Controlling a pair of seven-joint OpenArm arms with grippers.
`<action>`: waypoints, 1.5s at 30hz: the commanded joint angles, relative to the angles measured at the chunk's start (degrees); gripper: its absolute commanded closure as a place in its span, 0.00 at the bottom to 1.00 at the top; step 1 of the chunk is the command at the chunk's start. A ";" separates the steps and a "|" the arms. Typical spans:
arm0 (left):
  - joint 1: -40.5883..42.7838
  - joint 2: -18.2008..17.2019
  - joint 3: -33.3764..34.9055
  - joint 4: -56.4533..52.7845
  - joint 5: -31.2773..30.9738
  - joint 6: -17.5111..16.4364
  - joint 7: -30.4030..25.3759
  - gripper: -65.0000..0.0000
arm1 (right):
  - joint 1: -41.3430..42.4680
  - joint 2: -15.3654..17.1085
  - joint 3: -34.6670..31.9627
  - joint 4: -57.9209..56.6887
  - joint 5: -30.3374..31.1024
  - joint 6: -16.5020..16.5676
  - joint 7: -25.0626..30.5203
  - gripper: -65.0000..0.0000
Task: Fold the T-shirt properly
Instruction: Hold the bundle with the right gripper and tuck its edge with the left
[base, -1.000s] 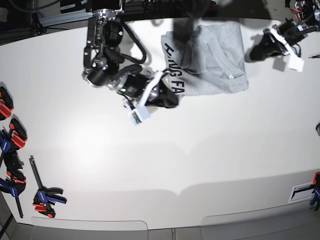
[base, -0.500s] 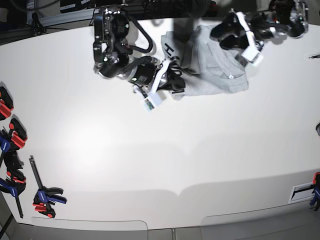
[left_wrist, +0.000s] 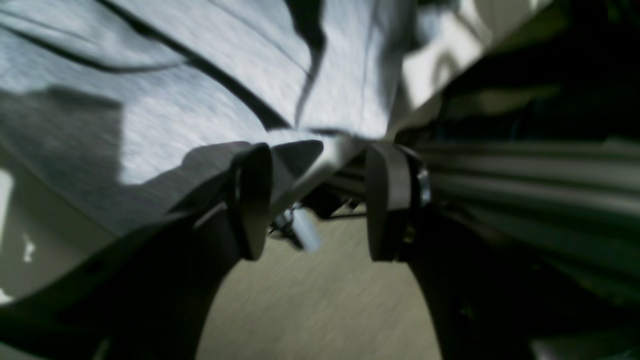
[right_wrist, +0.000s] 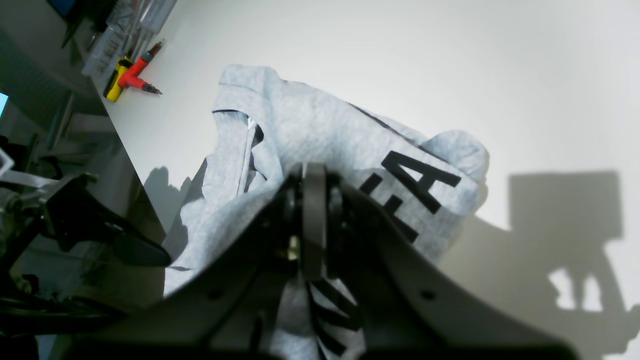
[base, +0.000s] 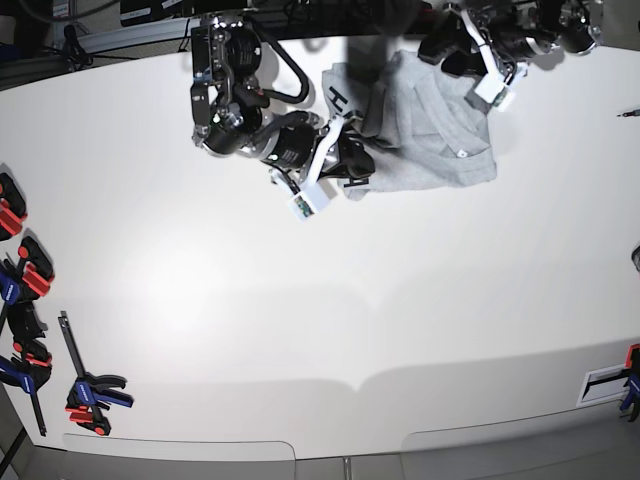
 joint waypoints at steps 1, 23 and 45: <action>0.44 -0.57 -0.24 0.72 -1.42 0.24 -1.38 0.54 | 0.79 -0.40 -0.13 0.87 1.25 0.15 1.33 1.00; -1.16 5.25 5.31 -5.88 1.51 3.43 -5.01 0.41 | 0.76 -0.40 -0.13 0.87 1.27 0.17 1.53 1.00; -0.50 0.92 1.79 2.51 1.84 4.26 1.05 1.00 | 0.76 -0.40 -0.13 0.87 1.20 0.17 1.27 1.00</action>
